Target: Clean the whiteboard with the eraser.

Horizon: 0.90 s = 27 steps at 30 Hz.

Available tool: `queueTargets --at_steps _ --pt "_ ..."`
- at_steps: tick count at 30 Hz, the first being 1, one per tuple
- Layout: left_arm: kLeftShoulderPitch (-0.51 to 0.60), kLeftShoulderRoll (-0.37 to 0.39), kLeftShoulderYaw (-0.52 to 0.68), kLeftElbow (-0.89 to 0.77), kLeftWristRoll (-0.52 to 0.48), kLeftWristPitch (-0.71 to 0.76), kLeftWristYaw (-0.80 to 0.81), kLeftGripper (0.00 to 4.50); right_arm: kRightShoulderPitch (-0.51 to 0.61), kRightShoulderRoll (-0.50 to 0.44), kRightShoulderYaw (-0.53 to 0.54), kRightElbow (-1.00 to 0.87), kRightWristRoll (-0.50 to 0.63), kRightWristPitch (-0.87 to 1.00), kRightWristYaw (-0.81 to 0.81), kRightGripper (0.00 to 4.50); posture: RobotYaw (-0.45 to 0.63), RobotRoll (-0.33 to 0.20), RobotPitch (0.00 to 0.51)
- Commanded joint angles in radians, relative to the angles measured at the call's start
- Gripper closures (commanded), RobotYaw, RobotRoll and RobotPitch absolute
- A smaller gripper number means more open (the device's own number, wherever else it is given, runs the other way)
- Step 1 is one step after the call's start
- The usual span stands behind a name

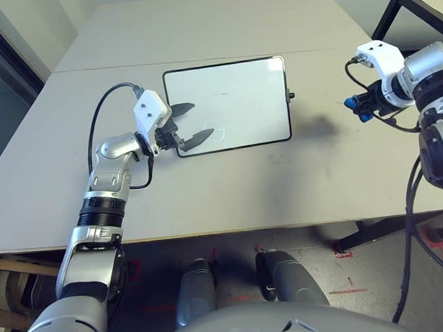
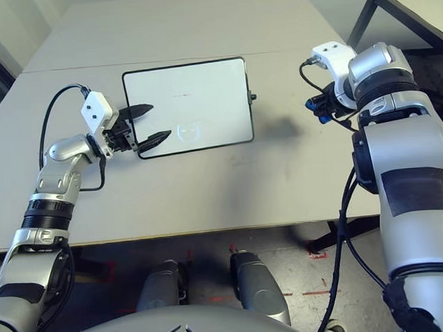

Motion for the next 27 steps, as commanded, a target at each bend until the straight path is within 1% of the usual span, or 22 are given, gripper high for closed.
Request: queueTargets --at_steps 1,9,17,19,20,22,26,27 --pt "0.019 0.017 0.003 -0.025 0.009 0.005 0.008 0.0 0.014 0.019 -0.044 0.011 0.047 0.034 -0.057 4.13 -0.1 0.0 0.102" --pt "0.045 0.046 0.012 -0.066 0.001 0.026 0.018 0.0 0.054 0.071 -0.094 0.014 0.1 0.04 -0.147 4.13 -0.06 0.0 0.104" --pt "0.064 0.066 0.022 -0.101 -0.002 0.05 0.018 0.0 0.096 0.114 -0.117 0.015 0.126 0.004 -0.214 4.13 -0.05 0.0 0.1" --pt "0.062 0.071 0.022 -0.102 -0.002 0.053 0.017 0.0 0.101 0.118 -0.129 0.014 0.135 -0.01 -0.231 3.38 -0.05 0.0 0.1" --pt "0.061 0.073 0.023 -0.103 -0.003 0.055 0.016 0.0 0.1 0.116 -0.138 0.012 0.141 -0.02 -0.239 3.12 -0.05 0.0 0.1" --pt "0.059 0.079 0.027 -0.107 -0.006 0.06 0.014 0.0 0.097 0.107 -0.144 0.007 0.146 -0.038 -0.237 2.33 -0.04 0.0 0.099" --pt "0.063 0.097 0.062 -0.137 -0.043 0.088 0.013 0.0 0.066 0.059 -0.167 -0.019 0.177 -0.054 -0.198 0.93 -0.04 0.0 0.099" --pt "0.064 0.101 0.074 -0.147 -0.057 0.1 0.014 0.0 0.06 0.046 -0.172 -0.027 0.185 -0.056 -0.184 0.53 -0.05 0.0 0.099"
